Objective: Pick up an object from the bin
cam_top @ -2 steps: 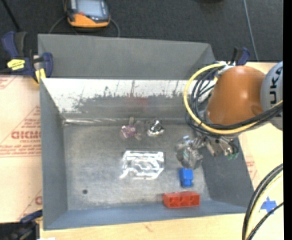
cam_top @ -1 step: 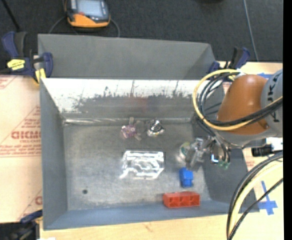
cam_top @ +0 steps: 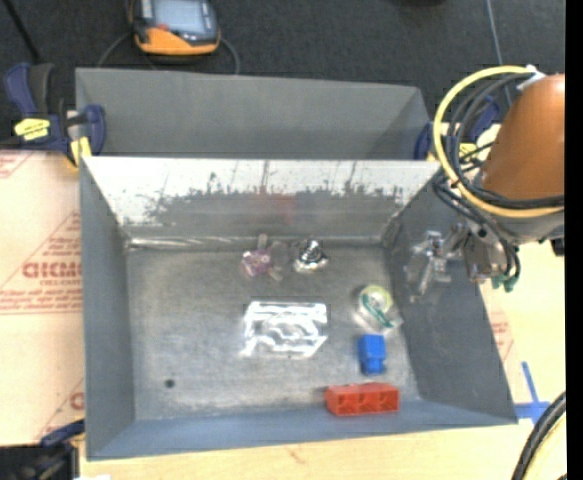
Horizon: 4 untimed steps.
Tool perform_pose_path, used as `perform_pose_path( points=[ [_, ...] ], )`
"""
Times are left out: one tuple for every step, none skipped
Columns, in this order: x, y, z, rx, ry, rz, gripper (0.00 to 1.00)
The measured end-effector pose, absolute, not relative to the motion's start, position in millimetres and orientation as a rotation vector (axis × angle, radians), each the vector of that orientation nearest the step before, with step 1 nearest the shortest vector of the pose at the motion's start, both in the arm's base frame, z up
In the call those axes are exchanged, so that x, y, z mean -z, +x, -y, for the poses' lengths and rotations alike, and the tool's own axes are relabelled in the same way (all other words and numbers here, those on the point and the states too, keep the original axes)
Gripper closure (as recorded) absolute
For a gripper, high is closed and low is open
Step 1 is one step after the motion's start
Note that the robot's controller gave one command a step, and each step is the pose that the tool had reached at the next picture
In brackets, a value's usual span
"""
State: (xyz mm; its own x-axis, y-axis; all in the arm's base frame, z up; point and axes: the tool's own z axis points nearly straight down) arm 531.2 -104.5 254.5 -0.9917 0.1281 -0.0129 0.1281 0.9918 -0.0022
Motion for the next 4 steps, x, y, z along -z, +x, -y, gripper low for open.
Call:
perform_pose_path(
  points=[
    [-200.6, 493.9, 114.9, 0.000, -0.204, -3.135, 1.00],
    [-201.7, 494.8, 115.0, 0.002, -0.205, -3.132, 0.00],
    [-71.4, 510.5, 85.8, 0.001, -0.908, -3.006, 0.00],
    [-73.3, 511.3, 86.4, 0.004, -0.908, -3.003, 1.00]
  ],
)
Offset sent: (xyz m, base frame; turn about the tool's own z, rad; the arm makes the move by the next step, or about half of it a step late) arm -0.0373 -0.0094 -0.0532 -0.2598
